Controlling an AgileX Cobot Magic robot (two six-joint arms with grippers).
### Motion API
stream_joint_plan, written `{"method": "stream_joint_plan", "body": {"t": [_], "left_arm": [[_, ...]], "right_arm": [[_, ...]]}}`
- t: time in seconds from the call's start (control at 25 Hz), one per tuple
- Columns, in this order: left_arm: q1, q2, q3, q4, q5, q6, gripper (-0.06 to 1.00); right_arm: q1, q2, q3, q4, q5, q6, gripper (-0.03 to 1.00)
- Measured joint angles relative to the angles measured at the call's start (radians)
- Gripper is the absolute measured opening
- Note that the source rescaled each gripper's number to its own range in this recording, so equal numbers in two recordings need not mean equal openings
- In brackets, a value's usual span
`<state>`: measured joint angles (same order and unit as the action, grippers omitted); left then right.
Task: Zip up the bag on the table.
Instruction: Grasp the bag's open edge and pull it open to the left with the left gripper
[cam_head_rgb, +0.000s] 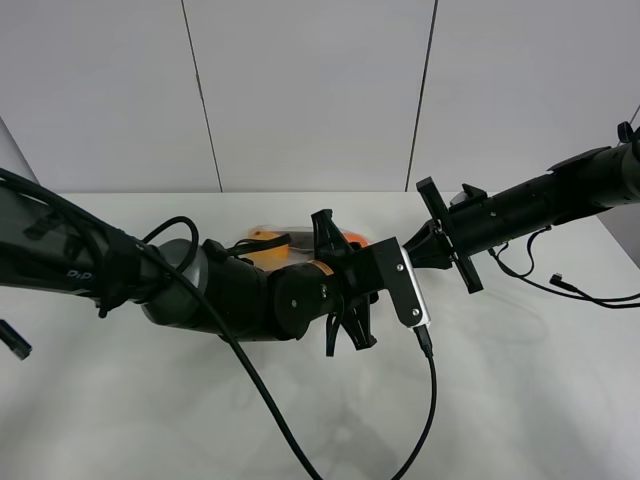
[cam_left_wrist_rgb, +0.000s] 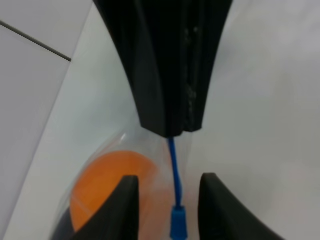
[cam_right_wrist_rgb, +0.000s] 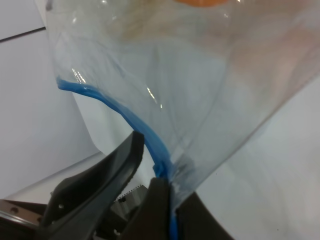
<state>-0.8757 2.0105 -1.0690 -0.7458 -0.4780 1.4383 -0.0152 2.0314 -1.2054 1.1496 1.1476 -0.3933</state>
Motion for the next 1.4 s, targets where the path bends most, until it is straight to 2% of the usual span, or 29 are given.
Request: {"method": "stream_joint_plan", "body": {"t": [0.2, 0.72, 0.92, 1.16, 1.28, 1.4], "left_arm": [[0.008, 0.0, 0.0, 0.0, -0.004, 0.0, 0.27], [0.02, 0.0, 0.0, 0.0, 0.017, 0.0, 0.26], [0.02, 0.0, 0.0, 0.0, 0.027, 0.0, 0.16], [0.02, 0.0, 0.0, 0.0, 0.036, 0.0, 0.12], [0.02, 0.0, 0.0, 0.0, 0.043, 0.001, 0.0], [0.02, 0.0, 0.0, 0.0, 0.046, 0.001, 0.0]], "right_arm": [[0.0, 0.0, 0.0, 0.0, 0.0, 0.0, 0.0], [0.0, 0.0, 0.0, 0.001, 0.001, 0.0, 0.0], [0.0, 0.0, 0.0, 0.001, 0.001, 0.0, 0.0], [0.0, 0.0, 0.0, 0.001, 0.001, 0.0, 0.0], [0.0, 0.0, 0.0, 0.001, 0.001, 0.0, 0.0], [0.0, 0.0, 0.0, 0.001, 0.001, 0.0, 0.0]]}}
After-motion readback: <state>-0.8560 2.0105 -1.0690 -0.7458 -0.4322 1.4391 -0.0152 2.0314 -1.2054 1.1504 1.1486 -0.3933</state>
